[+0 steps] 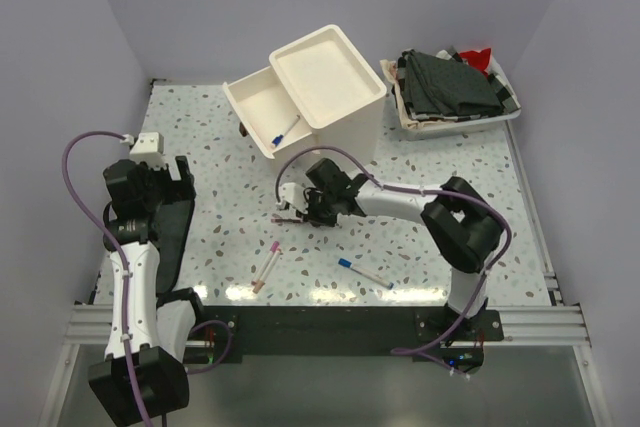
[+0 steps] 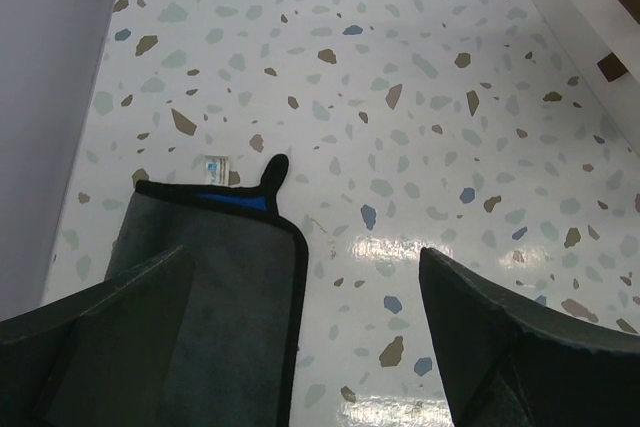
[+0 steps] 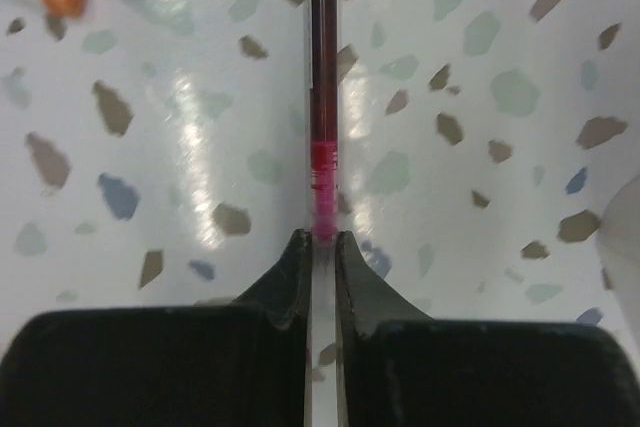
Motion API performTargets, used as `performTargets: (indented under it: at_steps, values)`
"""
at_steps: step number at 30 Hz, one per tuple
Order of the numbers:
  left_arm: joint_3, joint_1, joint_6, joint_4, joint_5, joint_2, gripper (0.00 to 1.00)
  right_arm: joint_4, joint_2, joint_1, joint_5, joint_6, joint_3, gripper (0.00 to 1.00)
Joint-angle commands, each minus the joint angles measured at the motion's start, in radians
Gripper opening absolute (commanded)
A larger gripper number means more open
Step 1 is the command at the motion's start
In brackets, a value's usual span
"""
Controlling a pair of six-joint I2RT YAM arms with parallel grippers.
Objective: Sort the stationery into containers
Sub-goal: Pick up the pen from the center of the board, then place the pen in the drawer.
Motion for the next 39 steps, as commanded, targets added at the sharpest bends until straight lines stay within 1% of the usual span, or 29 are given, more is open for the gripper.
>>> performTargets:
  at_steps: [1, 3, 4, 5, 7, 10, 11, 13, 14, 15, 17, 18, 19, 20, 21, 24, 27, 30, 35, 36, 37, 38, 39]
  values:
    - [0.022, 0.008, -0.003, 0.048, 0.012, -0.013, 0.99, -0.23, -0.251, 0.009, -0.074, 0.034, -0.011, 0.0]
    - [0.019, 0.008, -0.012, 0.063, 0.023, -0.013, 0.99, -0.307, -0.348, 0.009, -0.118, 0.025, 0.012, 0.0]
    - [0.011, 0.007, -0.014, 0.068, 0.029, -0.013, 0.99, -0.382, -0.432, 0.009, -0.136, 0.023, 0.052, 0.0]
    - [0.008, 0.004, -0.012, 0.079, 0.032, -0.013, 0.99, -0.411, -0.469, 0.009, -0.15, 0.023, 0.075, 0.0]
    - [-0.004, -0.001, -0.012, 0.094, 0.034, -0.013, 0.99, -0.431, -0.559, 0.009, -0.158, 0.066, 0.147, 0.0]
    - [-0.017, -0.005, -0.052, 0.123, 0.04, -0.013, 0.99, -0.363, -0.584, 0.009, -0.129, 0.173, 0.237, 0.0]
    - [-0.021, -0.004, -0.058, 0.126, 0.044, -0.017, 0.99, -0.349, -0.563, 0.009, -0.121, 0.202, 0.268, 0.0]
    - [-0.024, -0.006, -0.075, 0.132, 0.052, -0.018, 0.99, -0.342, -0.497, 0.007, -0.095, 0.316, 0.4, 0.0]
    - [-0.024, -0.006, -0.078, 0.132, 0.06, -0.023, 0.99, -0.343, -0.407, 0.007, -0.075, 0.363, 0.45, 0.0]
    - [-0.023, -0.007, -0.08, 0.131, 0.06, -0.024, 0.99, -0.335, -0.371, 0.008, -0.057, 0.455, 0.531, 0.0]
    - [-0.012, -0.007, -0.074, 0.116, 0.06, -0.032, 0.98, -0.26, -0.299, 0.007, 0.014, 0.529, 0.573, 0.0]
    - [-0.009, -0.007, -0.072, 0.111, 0.057, -0.035, 0.98, -0.246, -0.267, 0.007, 0.029, 0.575, 0.631, 0.0]
    - [-0.001, -0.009, -0.066, 0.097, 0.047, -0.038, 0.98, -0.24, -0.238, 0.007, 0.053, 0.586, 0.664, 0.0]
    - [0.003, -0.009, -0.061, 0.091, 0.043, -0.044, 0.98, -0.243, -0.175, 0.008, 0.072, 0.615, 0.701, 0.0]
    - [0.006, -0.009, -0.06, 0.086, 0.04, -0.047, 0.98, -0.246, -0.149, 0.007, 0.089, 0.633, 0.763, 0.0]
    - [0.008, -0.009, -0.06, 0.076, 0.03, -0.066, 0.98, -0.237, -0.057, -0.005, 0.116, 0.669, 0.852, 0.0]
    - [0.011, -0.009, -0.058, 0.062, 0.026, -0.079, 0.98, -0.22, 0.006, -0.045, 0.111, 0.756, 0.893, 0.0]
    - [0.017, -0.01, -0.048, 0.045, 0.021, -0.092, 0.99, -0.205, 0.026, -0.077, 0.098, 0.807, 0.899, 0.0]
    - [0.014, -0.009, -0.045, 0.036, 0.015, -0.098, 0.99, -0.191, 0.04, -0.094, 0.106, 0.824, 0.89, 0.0]
    - [0.011, -0.007, -0.046, 0.037, 0.017, -0.098, 0.98, -0.189, 0.043, -0.094, 0.106, 0.825, 0.884, 0.24]
    - [0.011, -0.007, -0.048, 0.04, 0.02, -0.096, 0.98, -0.186, 0.046, -0.097, 0.097, 0.825, 0.883, 0.38]
    - [0.011, -0.007, -0.049, 0.043, 0.021, -0.096, 0.99, -0.188, 0.045, -0.096, 0.094, 0.824, 0.885, 0.5]
    - [0.016, -0.009, -0.049, 0.045, 0.023, -0.095, 0.99, -0.185, 0.043, -0.096, 0.089, 0.821, 0.888, 0.67]
